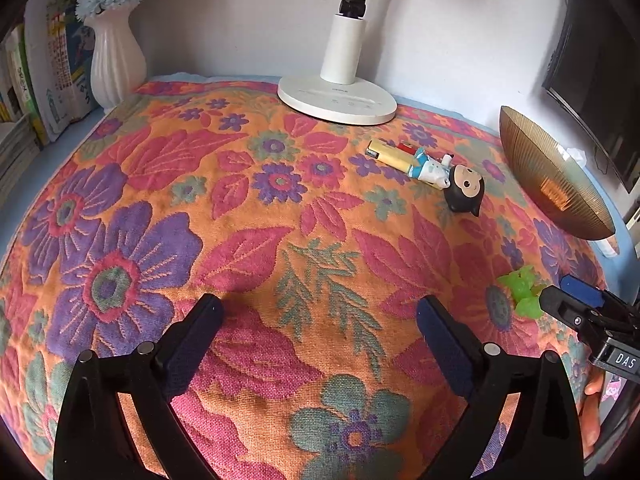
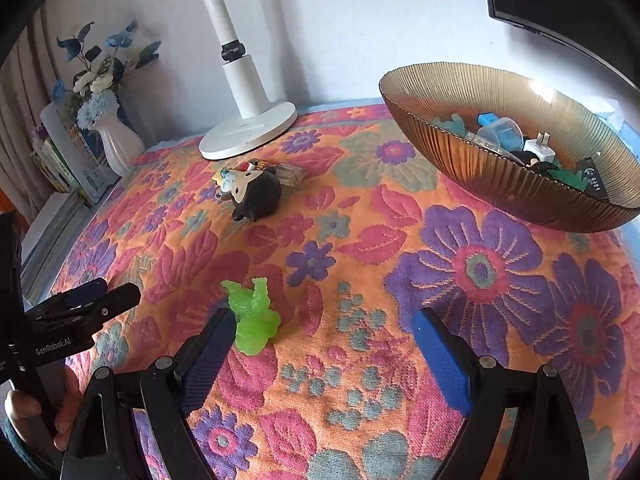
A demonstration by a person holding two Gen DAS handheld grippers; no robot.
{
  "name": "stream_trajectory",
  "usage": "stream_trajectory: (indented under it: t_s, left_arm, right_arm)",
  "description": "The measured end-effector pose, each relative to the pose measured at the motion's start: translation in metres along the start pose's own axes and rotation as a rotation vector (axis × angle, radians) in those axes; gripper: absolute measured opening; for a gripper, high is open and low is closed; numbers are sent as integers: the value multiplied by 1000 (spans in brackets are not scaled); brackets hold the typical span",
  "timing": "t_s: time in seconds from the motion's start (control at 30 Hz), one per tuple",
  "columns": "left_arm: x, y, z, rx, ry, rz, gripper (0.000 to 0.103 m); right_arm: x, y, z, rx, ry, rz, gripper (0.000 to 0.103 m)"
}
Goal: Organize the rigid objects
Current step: 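Move both open tools back toward the remaining items on the quilt, then grasp the monkey figure with the left tool while the right tool grasps the green translucent figure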
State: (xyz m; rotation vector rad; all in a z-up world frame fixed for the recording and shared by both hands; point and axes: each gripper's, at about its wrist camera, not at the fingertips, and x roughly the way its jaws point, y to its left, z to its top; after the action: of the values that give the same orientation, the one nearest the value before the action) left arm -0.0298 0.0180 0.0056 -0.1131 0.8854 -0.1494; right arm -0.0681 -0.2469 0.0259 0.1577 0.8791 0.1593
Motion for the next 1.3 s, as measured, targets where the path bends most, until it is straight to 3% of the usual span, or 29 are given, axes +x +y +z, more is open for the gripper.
stream_trajectory:
  t_s: [0.3, 0.43, 0.53, 0.63, 0.73, 0.77, 0.93, 1.03, 1.13, 1.17, 1.23, 1.3]
  left_arm:
    - [1, 0, -1, 0, 1, 2, 99]
    - [2, 0, -1, 1, 3, 5, 99]
    - [2, -2, 1, 7, 21, 17, 99]
    - [-15, -5, 15, -55, 10, -80, 98]
    - [-29, -23, 40, -65, -40, -131, 99]
    - [-26, -33, 49, -50, -27, -120, 99]
    - [28, -73, 73, 30, 73, -120, 97]
    - [53, -84, 79, 25, 112, -167, 91]
    - [68, -92, 84, 39, 123, -155, 91]
    - [72, -95, 86, 47, 125, -160, 87]
    - [79, -99, 86, 69, 139, -164, 65]
    - [78, -101, 84, 99, 121, -165, 60]
  right_arm:
    - [-2, 3, 0, -21, -8, 12, 89]
    - [-6, 17, -4, -105, -12, 106, 89]
    - [-5, 32, -6, -170, -11, 46, 89]
    - [0, 42, -2, -185, 20, 28, 89]
    - [6, 46, 4, -148, 39, 97, 75]
    - [9, 50, 5, -152, 42, 101, 69]
    - [22, 54, 2, -167, 62, 48, 61]
    - [20, 48, 2, -141, 47, 48, 57]
    - [25, 52, 4, -151, 57, 19, 49]
    - [26, 57, 3, -172, 58, 6, 44]
    - [29, 63, 2, -198, 60, -21, 40]
    - [29, 66, 2, -205, 54, -26, 35]
